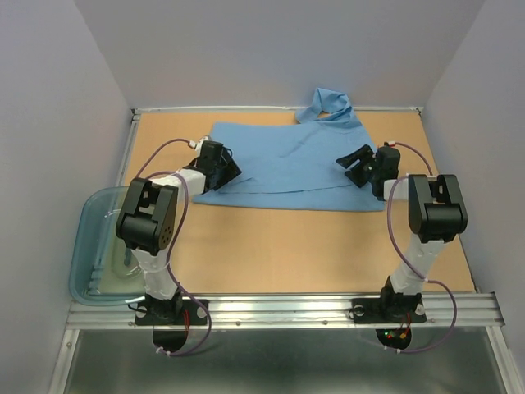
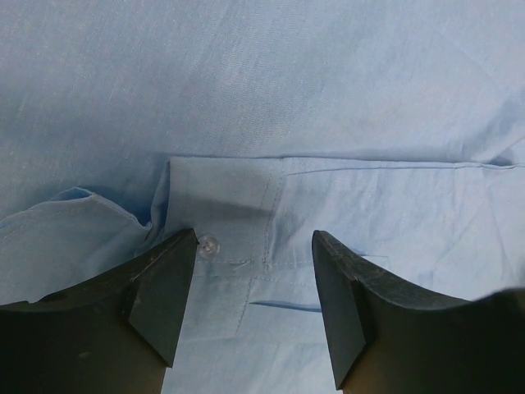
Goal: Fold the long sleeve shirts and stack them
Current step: Fold the shirt
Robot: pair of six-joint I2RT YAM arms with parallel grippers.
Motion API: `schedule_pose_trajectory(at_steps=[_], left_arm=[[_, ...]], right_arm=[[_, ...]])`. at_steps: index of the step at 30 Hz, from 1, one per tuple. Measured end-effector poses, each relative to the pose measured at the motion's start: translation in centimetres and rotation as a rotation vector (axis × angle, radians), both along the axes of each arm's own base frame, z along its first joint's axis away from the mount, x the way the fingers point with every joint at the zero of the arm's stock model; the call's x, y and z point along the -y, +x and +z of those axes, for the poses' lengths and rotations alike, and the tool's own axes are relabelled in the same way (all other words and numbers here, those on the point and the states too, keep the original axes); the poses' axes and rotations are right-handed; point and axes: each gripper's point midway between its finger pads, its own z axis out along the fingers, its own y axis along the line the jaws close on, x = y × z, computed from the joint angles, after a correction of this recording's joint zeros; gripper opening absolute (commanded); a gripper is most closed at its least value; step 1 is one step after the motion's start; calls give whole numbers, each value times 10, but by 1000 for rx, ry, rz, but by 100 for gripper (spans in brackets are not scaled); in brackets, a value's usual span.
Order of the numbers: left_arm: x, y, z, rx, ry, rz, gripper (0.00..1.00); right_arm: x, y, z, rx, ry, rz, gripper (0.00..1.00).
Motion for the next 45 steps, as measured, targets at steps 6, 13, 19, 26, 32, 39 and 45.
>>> schedule_pose_trajectory(at_steps=[6,13,19,26,32,39,45], left_arm=[[-4,-12,1,3,-41,8,71],[-15,-52,11,-39,-42,-1,74],[-16,-71,68,81,-72,-14,79],[-21,-65,87,137,1,-42,90],[-20,-46,59,62,72,-62,86],[-23,-50,15,-52,109,-66,85],[-32,-61,-6,-104,92,-49,86]], right_arm=[[33,-7,0,25,13,-50,71],[46,-25,41,56,-70,-46,76],[45,-40,111,181,-122,-34,77],[46,-67,104,92,-160,-26,76],[50,-96,68,-60,-182,-37,69],[54,-127,3,-278,-172,-68,62],[72,-138,-15,-342,-163,-150,62]])
